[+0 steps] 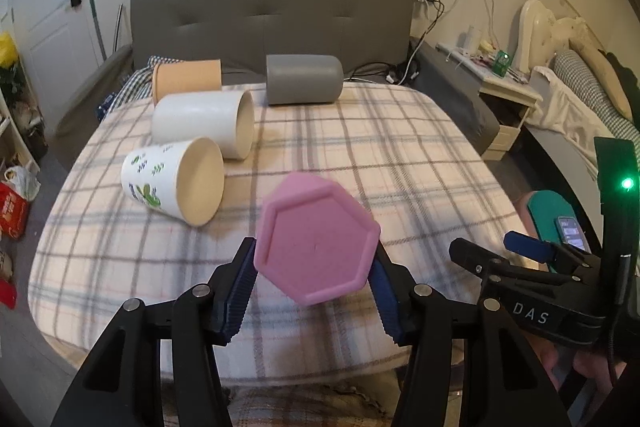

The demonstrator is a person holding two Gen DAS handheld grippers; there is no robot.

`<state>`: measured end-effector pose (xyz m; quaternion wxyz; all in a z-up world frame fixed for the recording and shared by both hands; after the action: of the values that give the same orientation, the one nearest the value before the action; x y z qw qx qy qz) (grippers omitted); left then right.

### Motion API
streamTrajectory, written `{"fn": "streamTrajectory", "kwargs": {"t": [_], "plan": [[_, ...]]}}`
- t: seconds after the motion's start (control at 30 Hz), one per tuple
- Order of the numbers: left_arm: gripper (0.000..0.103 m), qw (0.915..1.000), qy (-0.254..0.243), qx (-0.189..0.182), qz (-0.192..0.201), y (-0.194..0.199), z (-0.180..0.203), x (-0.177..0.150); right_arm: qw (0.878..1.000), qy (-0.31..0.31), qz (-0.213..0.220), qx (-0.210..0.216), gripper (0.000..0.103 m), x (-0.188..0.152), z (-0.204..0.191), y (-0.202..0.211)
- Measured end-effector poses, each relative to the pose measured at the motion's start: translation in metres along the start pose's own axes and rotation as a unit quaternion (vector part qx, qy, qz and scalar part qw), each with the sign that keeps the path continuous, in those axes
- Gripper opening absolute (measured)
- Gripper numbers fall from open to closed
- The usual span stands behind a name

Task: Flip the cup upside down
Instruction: 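Grasp the pink cup with the left tool and tilt it upright, then lower the pink cup upright onto the table and open the left tool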

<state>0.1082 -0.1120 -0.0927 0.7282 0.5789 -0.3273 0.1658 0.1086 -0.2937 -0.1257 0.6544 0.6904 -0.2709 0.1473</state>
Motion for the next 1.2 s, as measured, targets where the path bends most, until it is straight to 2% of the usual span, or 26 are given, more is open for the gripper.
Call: {"fn": "streamTrajectory", "kwargs": {"t": [0.37,0.6,0.73,1.03,1.2], "plan": [[0.055,0.9999,0.006,-0.012,-0.002,-0.001,-0.003,0.020,1.000,-0.005,0.004,0.006,0.082,0.002,0.001,0.005],[0.055,0.9996,0.007,-0.022,-0.016,-0.022,-0.005,0.037,1.000,-0.009,0.004,0.005,0.082,0.003,0.002,0.006],[0.055,0.9994,0.004,-0.016,-0.031,-0.035,-0.007,0.041,1.000,-0.007,0.003,0.003,0.082,0.004,0.002,0.006],[0.057,0.9993,-0.005,-0.016,-0.033,-0.039,-0.006,0.045,1.000,-0.008,0.003,-0.004,0.082,0.008,0.005,0.003],[0.057,0.9982,-0.004,-0.021,-0.056,-0.042,-0.007,0.044,1.000,-0.008,0.006,-0.006,0.082,0.010,0.005,0.006]]}}
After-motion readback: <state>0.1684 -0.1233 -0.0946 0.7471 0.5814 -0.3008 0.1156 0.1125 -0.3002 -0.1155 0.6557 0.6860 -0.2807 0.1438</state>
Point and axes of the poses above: each gripper's, at about its wrist camera, not at the fingertips, and y roughly against the way its jaws point, z to its right, x to its top, the point moved 2 cm from there along -y, roughly the way its jaws point, and after that the axes turned 5 degrees about -x, right-handed, at the moved point
